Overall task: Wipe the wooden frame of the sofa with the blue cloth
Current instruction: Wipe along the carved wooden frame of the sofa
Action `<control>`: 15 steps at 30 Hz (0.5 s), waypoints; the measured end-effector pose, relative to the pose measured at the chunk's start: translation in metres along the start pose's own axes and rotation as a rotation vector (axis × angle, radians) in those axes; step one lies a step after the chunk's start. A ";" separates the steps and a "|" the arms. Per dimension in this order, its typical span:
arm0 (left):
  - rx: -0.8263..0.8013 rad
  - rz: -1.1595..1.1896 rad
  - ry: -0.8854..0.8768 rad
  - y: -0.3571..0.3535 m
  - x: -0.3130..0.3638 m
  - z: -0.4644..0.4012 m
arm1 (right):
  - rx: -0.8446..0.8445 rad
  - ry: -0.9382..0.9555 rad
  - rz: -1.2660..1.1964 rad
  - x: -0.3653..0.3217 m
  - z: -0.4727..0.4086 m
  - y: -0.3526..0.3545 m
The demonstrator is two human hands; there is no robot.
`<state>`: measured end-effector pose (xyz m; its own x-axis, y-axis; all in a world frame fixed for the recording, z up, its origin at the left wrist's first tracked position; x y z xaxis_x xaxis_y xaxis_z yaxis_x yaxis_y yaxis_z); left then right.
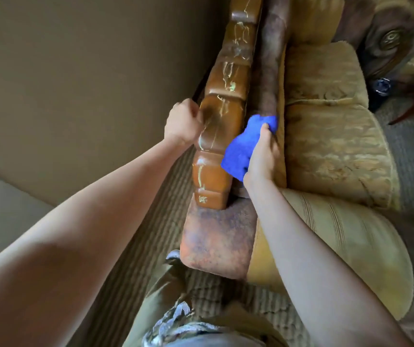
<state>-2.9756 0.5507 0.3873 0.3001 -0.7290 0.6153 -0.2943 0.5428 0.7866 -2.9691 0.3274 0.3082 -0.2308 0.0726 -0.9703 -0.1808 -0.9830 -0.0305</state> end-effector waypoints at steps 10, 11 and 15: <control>-0.172 0.109 -0.442 -0.010 0.026 -0.072 | 0.140 0.242 0.322 -0.029 -0.024 -0.062; -0.187 0.124 -0.469 -0.012 0.029 -0.071 | 0.166 0.162 0.287 -0.024 -0.028 -0.055; -0.170 0.207 -0.586 -0.014 0.043 -0.062 | 0.274 -0.026 0.063 0.013 -0.010 -0.032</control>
<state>-2.9030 0.5379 0.4059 -0.3072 -0.6825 0.6631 -0.1303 0.7205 0.6812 -2.9568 0.3580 0.2940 -0.2736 0.0204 -0.9616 -0.4163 -0.9038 0.0992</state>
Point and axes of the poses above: each hand's wrist, its own z-axis away from the middle knuckle, its own y-axis out of the back of the hand, x = y × z, the point moved 10 cm from there along -z, towards the middle knuckle, and after that the axes turned 4 degrees about -x, right-handed, at the moved point
